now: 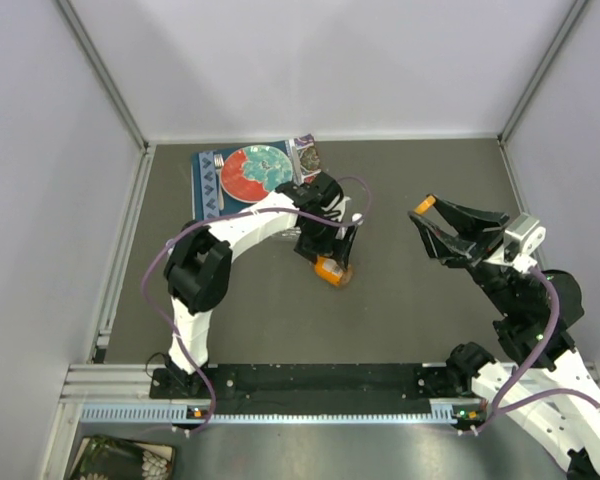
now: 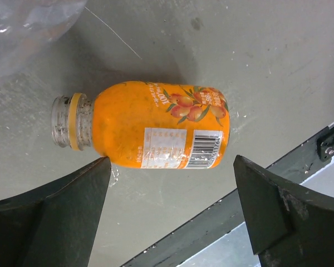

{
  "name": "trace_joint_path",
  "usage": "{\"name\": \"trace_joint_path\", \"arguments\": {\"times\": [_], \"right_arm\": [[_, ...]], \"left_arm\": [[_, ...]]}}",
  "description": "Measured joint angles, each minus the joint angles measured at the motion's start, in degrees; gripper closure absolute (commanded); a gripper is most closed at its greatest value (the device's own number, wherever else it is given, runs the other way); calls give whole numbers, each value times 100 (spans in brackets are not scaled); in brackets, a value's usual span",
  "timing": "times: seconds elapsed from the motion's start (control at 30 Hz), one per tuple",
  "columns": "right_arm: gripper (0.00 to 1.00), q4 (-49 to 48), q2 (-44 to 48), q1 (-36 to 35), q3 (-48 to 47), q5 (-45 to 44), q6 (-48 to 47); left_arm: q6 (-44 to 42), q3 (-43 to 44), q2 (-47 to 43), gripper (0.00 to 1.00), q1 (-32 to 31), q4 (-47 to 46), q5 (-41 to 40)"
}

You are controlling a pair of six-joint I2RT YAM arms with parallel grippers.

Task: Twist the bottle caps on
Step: Pick up the bottle cap from the center of the board, then pick up the plastic bottle at the center of the board.

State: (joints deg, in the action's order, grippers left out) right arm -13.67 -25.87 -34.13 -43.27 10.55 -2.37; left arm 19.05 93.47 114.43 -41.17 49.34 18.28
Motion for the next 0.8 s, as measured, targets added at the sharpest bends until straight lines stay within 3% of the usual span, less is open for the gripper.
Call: {"name": "trace_joint_path", "arguments": {"times": [0.47, 0.8], "right_arm": [[65, 133, 42, 0, 0, -39, 0], [65, 131, 42, 0, 0, -37, 109]], "left_arm": [[-319, 120, 286, 3, -433, 297, 31], [-1624, 688, 498, 2, -743, 649, -177]]}}
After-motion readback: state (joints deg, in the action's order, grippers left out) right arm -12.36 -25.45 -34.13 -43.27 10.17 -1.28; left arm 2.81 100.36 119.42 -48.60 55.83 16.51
